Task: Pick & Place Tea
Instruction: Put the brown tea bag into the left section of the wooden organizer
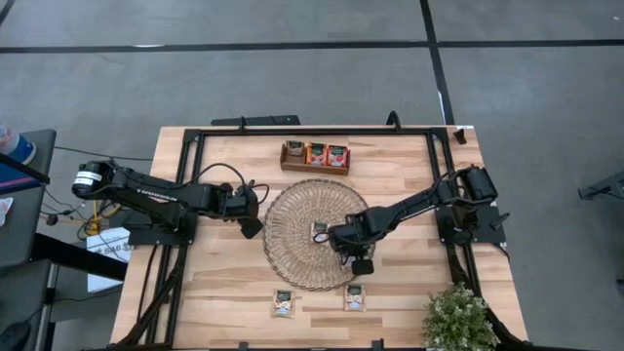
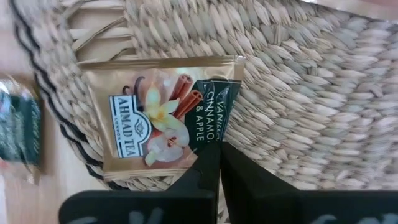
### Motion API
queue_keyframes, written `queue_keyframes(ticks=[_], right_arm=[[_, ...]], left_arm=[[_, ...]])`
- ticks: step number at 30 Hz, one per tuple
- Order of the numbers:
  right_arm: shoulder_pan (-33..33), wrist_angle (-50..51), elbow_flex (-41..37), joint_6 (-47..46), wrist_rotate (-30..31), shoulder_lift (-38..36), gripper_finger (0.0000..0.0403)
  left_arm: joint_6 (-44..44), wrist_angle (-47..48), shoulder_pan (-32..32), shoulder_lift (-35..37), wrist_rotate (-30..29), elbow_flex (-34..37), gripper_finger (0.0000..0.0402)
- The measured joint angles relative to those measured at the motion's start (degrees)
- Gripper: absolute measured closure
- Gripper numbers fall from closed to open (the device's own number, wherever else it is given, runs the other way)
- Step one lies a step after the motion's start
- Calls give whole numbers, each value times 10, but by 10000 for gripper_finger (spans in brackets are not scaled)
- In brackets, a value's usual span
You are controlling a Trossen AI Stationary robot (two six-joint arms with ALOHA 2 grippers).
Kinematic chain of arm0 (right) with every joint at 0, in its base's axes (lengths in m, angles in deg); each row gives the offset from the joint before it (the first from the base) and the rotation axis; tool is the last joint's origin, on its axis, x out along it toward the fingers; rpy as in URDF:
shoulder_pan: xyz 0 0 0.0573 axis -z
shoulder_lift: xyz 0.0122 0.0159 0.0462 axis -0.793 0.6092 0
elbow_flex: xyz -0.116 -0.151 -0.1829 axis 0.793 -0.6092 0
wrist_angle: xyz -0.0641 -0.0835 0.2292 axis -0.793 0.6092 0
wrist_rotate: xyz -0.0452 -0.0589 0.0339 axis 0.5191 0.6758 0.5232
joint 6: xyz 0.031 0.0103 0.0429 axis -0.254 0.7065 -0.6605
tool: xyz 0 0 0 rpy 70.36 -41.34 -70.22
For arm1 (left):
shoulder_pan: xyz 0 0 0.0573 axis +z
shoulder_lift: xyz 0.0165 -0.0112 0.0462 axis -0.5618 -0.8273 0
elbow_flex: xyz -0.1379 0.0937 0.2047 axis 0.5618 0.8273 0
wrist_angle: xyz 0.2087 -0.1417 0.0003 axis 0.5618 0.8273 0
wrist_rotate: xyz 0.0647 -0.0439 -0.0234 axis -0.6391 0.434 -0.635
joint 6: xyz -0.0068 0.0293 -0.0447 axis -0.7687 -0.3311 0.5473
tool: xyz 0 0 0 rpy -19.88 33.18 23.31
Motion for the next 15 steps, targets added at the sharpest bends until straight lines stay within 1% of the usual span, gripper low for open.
queue_keyframes(ticks=[3, 5, 9, 12, 15], right_arm=[[0, 30, 21, 1, 8, 0, 402], [0, 59, 44, 6, 24, 0, 402], [0, 106, 91, 22, 66, 0, 402], [0, 143, 126, 37, 107, 0, 402], [0, 173, 160, 51, 159, 0, 403]], left_arm=[[0, -4, 0, 0, 0, 0, 300], [0, -9, 0, 0, 1, 0, 300], [-20, -17, 0, 0, 33, -7, 300], [-37, -18, 0, 0, 55, -28, 300], [-59, -18, 0, 0, 63, -58, 300]])
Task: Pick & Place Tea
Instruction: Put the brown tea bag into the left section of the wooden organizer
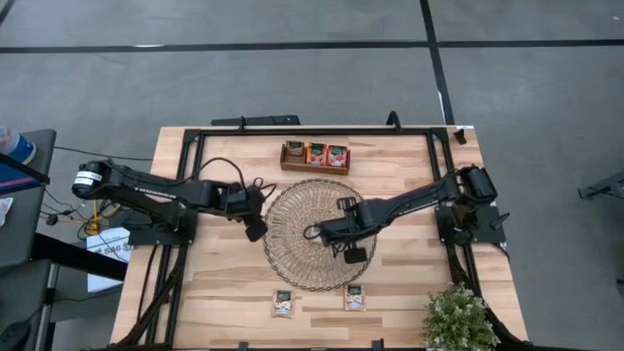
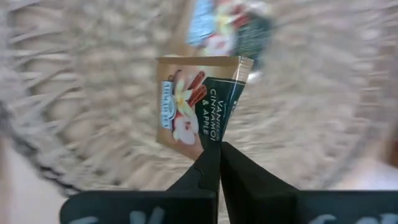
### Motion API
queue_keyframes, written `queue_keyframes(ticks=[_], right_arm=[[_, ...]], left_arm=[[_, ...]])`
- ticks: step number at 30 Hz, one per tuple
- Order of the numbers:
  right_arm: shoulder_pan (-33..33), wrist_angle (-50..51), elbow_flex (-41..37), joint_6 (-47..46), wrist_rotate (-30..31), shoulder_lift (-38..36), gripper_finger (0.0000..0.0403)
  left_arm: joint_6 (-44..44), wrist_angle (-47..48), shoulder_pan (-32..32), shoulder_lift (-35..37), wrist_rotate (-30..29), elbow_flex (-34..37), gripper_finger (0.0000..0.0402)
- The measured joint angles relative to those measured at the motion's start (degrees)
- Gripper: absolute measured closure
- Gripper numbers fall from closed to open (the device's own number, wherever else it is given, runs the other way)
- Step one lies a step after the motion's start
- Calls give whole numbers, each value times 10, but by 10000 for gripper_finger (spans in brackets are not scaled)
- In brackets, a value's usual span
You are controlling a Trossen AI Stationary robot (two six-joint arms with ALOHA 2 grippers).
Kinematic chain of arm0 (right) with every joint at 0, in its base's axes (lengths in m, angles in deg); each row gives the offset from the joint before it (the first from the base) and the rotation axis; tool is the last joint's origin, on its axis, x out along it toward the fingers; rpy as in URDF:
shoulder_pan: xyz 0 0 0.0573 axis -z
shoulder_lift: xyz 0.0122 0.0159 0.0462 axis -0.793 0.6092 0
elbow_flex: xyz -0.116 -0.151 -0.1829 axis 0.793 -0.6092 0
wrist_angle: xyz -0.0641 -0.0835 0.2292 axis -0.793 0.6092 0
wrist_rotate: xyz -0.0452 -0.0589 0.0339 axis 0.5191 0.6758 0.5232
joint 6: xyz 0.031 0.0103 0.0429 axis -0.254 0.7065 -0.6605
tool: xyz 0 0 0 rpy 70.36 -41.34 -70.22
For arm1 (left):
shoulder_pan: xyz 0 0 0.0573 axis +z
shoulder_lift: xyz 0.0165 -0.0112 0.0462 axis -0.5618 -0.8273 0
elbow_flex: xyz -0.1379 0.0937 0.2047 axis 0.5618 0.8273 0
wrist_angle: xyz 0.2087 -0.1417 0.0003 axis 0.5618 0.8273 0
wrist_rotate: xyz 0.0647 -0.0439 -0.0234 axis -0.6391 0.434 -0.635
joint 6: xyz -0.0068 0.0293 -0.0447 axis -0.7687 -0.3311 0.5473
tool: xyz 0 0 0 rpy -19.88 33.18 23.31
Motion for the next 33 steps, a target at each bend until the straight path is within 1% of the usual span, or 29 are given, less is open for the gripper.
queue_keyframes(ticks=[6, 10, 14, 17, 23, 28, 31, 33], right_arm=[[5, 41, 56, 2, 92, 0, 403], [13, 42, 90, 1, 146, -1, 403], [22, 37, 122, 1, 188, -1, 403], [32, 29, 143, 1, 202, -1, 403], [43, 8, 163, 22, 204, -1, 403], [46, -21, 164, 45, 203, -1, 403], [51, -33, 164, 56, 202, -1, 403], [53, -39, 164, 63, 202, -1, 403]], left_arm=[[-42, 0, 0, 0, 0, -68, 300], [-67, -6, 0, 0, -1, -107, 300], [-87, -21, 0, 0, -17, -138, 300], [-105, -48, 1, 0, -30, -153, 300], [-129, -122, 1, 0, -52, -164, 300], [-130, -127, 14, 0, -75, -168, 300], [-120, -128, 27, 0, -77, -168, 300], [-108, -127, 34, 0, -65, -168, 300]])
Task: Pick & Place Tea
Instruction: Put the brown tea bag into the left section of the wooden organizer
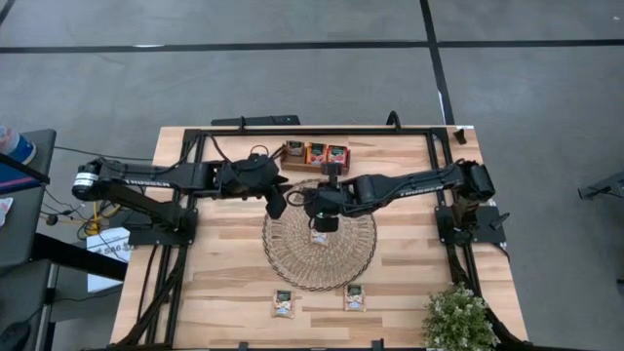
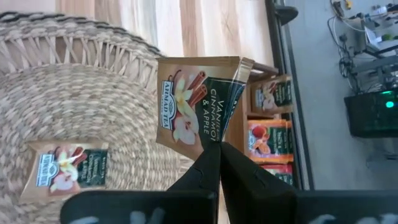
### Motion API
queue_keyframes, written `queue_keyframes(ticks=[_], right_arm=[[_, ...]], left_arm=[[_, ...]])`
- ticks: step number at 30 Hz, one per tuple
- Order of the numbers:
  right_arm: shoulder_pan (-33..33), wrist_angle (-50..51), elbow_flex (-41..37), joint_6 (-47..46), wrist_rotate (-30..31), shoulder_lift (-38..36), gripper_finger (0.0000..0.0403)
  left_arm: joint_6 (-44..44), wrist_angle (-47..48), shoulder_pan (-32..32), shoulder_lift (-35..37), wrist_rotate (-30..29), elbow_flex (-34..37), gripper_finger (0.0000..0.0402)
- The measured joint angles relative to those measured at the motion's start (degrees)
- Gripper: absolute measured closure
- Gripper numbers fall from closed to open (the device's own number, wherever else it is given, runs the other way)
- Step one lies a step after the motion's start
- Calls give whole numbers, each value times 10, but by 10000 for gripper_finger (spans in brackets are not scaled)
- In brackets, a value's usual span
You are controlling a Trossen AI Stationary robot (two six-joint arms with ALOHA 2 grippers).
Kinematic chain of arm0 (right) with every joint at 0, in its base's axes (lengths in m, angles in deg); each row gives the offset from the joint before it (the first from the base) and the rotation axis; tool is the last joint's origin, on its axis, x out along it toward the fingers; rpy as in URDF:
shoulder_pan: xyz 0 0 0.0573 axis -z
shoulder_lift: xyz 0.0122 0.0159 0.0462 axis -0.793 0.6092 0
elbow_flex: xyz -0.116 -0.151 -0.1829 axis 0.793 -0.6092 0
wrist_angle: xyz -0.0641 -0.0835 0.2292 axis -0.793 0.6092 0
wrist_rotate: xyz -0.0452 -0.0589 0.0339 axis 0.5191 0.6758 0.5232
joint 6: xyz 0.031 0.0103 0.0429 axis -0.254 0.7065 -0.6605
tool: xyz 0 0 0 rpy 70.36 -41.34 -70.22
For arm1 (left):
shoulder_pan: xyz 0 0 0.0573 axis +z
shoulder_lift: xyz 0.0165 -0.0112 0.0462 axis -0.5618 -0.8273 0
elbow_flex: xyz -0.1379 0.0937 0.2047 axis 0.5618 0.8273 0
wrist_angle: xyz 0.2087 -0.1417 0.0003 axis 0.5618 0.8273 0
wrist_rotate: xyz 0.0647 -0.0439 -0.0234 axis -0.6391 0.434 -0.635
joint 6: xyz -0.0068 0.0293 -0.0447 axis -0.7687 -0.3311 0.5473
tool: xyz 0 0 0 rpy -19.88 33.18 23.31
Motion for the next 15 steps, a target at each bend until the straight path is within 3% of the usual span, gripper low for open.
queue_keyframes(ticks=[6, 15], right_arm=[[9, -7, 0, 13, -1, 0, 403], [13, -45, 0, 23, -1, 0, 403]], left_arm=[[12, -1, 8, 0, 58, 0, 300], [19, -1, 9, 0, 59, 0, 290]])
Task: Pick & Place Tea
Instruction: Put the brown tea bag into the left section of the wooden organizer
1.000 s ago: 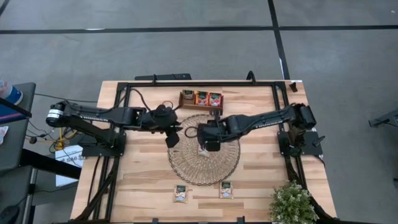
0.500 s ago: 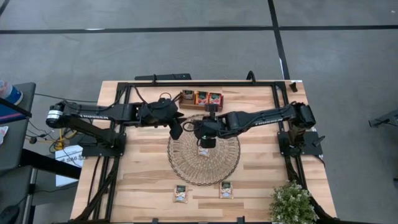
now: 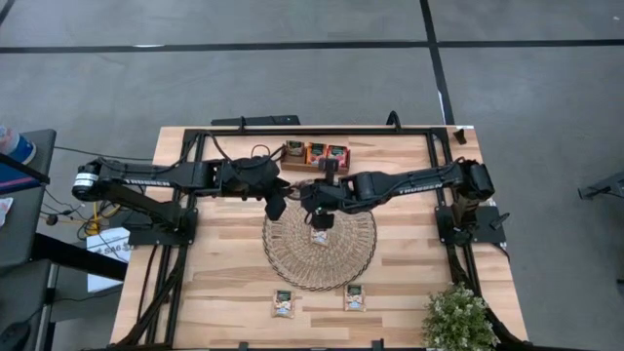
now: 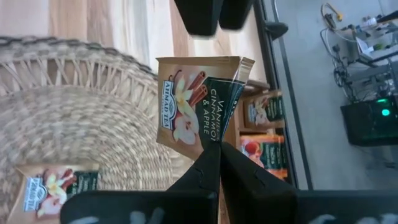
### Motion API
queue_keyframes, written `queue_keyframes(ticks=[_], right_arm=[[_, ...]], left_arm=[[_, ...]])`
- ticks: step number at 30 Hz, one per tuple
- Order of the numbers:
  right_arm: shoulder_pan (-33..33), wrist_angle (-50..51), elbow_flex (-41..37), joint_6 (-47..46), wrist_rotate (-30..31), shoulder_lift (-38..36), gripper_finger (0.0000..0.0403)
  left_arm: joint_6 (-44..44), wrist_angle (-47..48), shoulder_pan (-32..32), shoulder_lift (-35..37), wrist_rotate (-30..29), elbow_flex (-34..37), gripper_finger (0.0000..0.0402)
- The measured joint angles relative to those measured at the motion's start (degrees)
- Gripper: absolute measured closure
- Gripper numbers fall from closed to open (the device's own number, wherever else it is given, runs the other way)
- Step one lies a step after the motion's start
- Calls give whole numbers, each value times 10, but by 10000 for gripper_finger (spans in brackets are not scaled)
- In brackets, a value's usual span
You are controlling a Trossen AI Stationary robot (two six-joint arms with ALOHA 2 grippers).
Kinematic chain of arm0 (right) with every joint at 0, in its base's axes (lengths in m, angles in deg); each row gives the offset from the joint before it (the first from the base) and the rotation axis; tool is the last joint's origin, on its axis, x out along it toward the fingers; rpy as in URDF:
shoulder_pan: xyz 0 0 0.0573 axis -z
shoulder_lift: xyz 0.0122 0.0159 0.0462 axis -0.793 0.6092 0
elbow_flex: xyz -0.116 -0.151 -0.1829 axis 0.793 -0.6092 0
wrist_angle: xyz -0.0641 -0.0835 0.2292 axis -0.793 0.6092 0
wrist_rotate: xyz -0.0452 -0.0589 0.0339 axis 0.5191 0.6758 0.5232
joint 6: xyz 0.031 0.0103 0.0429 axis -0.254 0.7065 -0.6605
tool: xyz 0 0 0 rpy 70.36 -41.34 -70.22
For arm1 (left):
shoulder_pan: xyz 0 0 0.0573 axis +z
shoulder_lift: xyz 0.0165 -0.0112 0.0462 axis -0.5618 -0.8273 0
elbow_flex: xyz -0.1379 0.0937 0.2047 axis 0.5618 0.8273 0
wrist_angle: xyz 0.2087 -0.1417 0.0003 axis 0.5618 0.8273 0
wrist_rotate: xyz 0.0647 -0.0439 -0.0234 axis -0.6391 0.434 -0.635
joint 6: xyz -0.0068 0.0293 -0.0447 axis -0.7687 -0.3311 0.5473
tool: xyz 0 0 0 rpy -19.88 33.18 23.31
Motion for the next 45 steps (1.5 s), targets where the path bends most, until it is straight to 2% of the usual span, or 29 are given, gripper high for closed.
queue_keyframes(ticks=[9, 19, 29, 34, 38, 45], right_arm=[[0, -6, 0, 6, -3, 0, 403], [0, -6, 0, 6, -13, 0, 403], [-1, -5, 0, 14, -15, 0, 403], [-1, -5, 0, 15, -16, 0, 403], [-1, -5, 0, 19, -16, 0, 403], [-1, -5, 0, 21, -16, 0, 403]], left_arm=[[11, 5, 0, -3, -1, 0, 245], [-3, -15, 0, -37, 7, 0, 243], [-27, -54, 11, -39, -4, 0, 243], [-30, -52, 22, -39, 18, 0, 244], [-34, -52, 27, -39, 27, 0, 263], [-45, -51, 27, -39, 36, 0, 325]])
